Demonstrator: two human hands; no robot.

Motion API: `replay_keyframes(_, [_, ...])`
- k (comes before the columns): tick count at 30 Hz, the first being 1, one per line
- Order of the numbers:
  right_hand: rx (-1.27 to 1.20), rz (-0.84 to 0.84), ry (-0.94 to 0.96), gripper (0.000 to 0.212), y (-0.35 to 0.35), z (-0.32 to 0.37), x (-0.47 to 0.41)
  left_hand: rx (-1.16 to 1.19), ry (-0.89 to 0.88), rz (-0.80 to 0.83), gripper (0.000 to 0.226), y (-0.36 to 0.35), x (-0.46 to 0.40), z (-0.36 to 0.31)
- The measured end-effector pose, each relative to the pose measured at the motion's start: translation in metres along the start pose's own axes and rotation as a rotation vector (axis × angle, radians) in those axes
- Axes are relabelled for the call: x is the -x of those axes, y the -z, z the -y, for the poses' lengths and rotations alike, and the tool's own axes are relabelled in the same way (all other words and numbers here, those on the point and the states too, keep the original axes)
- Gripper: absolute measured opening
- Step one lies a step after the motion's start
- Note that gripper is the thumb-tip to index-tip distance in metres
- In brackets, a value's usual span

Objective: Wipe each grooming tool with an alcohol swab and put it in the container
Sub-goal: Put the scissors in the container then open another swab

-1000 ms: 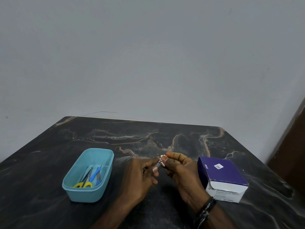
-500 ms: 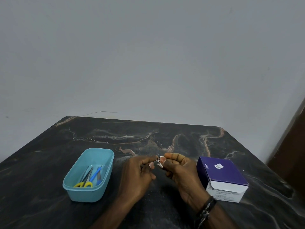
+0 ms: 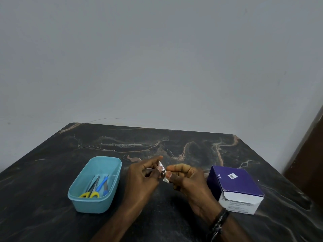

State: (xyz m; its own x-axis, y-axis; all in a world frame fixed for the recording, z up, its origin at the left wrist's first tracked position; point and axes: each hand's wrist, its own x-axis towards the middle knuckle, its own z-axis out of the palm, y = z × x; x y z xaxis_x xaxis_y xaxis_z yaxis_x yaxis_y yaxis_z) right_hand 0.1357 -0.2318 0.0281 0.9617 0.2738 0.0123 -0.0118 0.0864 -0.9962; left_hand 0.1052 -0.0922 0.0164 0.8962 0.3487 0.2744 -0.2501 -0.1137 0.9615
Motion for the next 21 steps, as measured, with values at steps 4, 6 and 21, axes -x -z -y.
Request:
replay_keyframes(4, [0.027, -0.001, 0.002, 0.013, -0.0009, -0.0008, -0.0005, 0.089, 0.080, 0.009, 0.033, -0.0010, 0.0011, -0.0036])
replay_keyframes(6, [0.033, -0.003, -0.004, 0.014, -0.0007, -0.0010, -0.0006, 0.120, 0.093, 0.007, 0.037, -0.0001, 0.0015, -0.0056])
replay_keyframes(21, [-0.015, -0.140, 0.052, 0.015, -0.0030, 0.0013, -0.0007, 0.220, 0.214, -0.106, 0.014, -0.0003, -0.0018, -0.0099])
